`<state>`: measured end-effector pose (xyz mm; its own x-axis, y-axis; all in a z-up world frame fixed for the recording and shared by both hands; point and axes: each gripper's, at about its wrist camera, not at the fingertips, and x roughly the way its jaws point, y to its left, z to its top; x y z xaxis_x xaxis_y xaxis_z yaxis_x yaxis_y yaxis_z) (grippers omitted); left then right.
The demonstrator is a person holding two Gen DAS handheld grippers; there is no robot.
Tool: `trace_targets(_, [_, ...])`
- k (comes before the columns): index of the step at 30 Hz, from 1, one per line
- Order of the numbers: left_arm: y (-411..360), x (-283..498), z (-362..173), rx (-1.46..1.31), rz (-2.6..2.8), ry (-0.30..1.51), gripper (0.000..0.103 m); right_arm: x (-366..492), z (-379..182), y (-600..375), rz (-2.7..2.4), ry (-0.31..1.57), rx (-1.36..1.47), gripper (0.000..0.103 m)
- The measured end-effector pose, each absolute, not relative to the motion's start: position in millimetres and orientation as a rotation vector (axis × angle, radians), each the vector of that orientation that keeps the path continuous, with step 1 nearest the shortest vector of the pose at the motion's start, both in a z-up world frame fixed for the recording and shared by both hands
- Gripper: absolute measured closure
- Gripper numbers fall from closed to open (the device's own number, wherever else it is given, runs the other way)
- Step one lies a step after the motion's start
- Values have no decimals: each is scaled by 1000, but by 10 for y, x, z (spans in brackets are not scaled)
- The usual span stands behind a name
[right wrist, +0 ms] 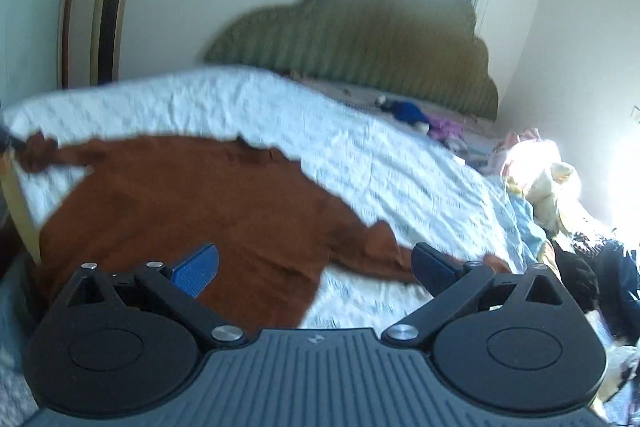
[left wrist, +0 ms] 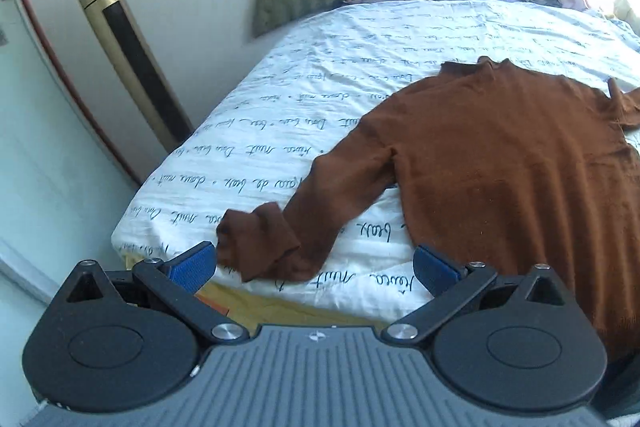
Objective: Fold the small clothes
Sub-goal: 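Grasp the cuff of the sleeve nearest the right tool with the right tool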
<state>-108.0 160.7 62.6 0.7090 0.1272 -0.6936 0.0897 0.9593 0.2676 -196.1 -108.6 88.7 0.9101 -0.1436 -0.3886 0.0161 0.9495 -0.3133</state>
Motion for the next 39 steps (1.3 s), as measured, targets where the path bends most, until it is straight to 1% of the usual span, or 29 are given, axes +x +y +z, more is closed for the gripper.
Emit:
trace_targets(1, [1612,-1094,613,244,29,810,0,-1851,748,-970,-132,363,-431,0])
trace_targets(2, [1608,-1089,589,174,37,837,0,-1648,574,-878,-210,319,-494,0])
trace_targets(3, [1583,-1085,560,95,38,844,0,-1458,486,-907,-200,326,-418,0])
trace_targets(5, [1443,-1118,511,-29,46,810,0,-1135,415,-1182,-35,382,-65,0])
trace_targets(6, [1349,-1114,482,-94,45,792,0,-1030,388,-1295,12,378,69,0])
trace_targets(7, [1259,-1078,439,-160,50,792,0,-957,337,-1329,21,359,120,0])
trace_targets(9, [1108,-984,358,-271,28,795,0,-808,246,-1306,1,326,120,0])
trace_targets(11, [997,-898,279,-325,1,809,0,-728,179,-1342,-1,308,171,0])
trace_targets(15, [834,-764,173,-401,-2,836,0,-556,50,-1548,121,392,423,0])
trace_targets(17, [820,-749,154,-425,-18,842,0,-563,45,-1578,132,406,440,0])
trace_targets(21, [791,-792,129,-349,-55,817,0,-540,2,-1641,93,467,322,0])
trace_targets(24, [729,-729,69,-233,-84,887,0,-493,-69,-1825,26,510,275,0])
trace_targets(25, [700,-726,46,-186,-76,901,0,-526,-75,-1908,-11,486,262,0])
trace_targets(28, [597,-770,9,-23,-9,880,0,-721,-71,-2151,-128,319,114,0])
trace_targets(29, [550,-770,0,37,24,869,0,-725,-91,-2259,-160,326,62,0])
trace_targets(31, [454,-716,-41,131,53,872,0,-658,-156,-2560,-209,413,23,0])
trace_targets(33, [408,-612,-91,154,44,910,0,-646,-216,-2976,-236,441,55,0])
trace_targets(35, [409,-508,-135,100,4,955,0,-600,-258,-3460,-239,481,129,0])
trace_targets(37, [409,-413,-177,29,-28,985,0,-557,-299,-3963,-244,492,276,0])
trace_targets(39, [375,-347,-202,-17,-47,992,0,-541,-351,-4507,-212,465,492,0])
